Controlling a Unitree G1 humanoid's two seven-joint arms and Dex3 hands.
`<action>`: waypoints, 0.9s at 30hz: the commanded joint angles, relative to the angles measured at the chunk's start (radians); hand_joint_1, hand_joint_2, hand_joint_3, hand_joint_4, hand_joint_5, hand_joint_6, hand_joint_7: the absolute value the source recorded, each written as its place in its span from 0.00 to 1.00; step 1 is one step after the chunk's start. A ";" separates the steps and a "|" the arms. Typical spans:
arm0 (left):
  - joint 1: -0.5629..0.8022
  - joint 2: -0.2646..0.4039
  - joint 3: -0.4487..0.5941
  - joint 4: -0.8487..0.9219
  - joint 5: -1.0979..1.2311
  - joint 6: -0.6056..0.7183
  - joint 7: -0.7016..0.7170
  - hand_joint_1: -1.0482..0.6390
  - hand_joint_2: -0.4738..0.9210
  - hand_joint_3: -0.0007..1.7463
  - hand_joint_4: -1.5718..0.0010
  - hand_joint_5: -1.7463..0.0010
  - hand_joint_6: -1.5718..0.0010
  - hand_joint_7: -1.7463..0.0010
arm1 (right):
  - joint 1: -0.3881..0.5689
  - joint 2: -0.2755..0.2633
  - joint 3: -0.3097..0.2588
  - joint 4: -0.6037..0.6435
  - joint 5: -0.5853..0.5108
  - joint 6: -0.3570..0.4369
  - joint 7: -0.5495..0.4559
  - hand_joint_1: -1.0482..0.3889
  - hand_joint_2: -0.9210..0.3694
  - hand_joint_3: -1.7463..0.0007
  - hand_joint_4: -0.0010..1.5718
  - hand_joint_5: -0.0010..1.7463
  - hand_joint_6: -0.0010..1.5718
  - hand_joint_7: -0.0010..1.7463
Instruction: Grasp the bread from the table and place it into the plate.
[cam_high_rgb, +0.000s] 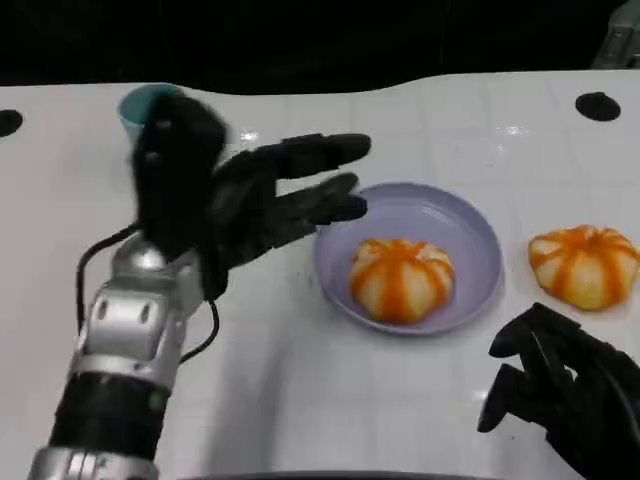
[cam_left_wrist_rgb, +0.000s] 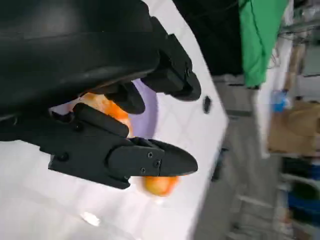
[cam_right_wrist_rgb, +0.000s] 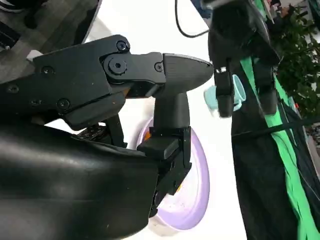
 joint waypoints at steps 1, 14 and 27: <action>0.116 -0.002 0.055 -0.144 -0.145 0.097 -0.019 0.26 1.00 0.23 0.65 0.33 0.52 0.84 | 0.001 -0.011 -0.011 -0.011 0.001 0.007 -0.009 0.42 0.00 0.76 0.40 1.00 0.31 0.92; 0.415 -0.148 0.148 -0.457 -0.322 0.227 0.314 0.29 1.00 0.26 0.56 0.00 0.66 0.11 | 0.001 -0.012 -0.008 -0.020 0.002 0.018 -0.012 0.42 0.00 0.75 0.39 1.00 0.30 0.93; 0.568 -0.173 0.118 -0.507 -0.338 0.162 0.345 0.29 1.00 0.34 0.49 0.00 0.66 0.00 | 0.002 -0.016 -0.007 -0.029 -0.002 0.025 -0.014 0.42 0.00 0.75 0.39 1.00 0.30 0.93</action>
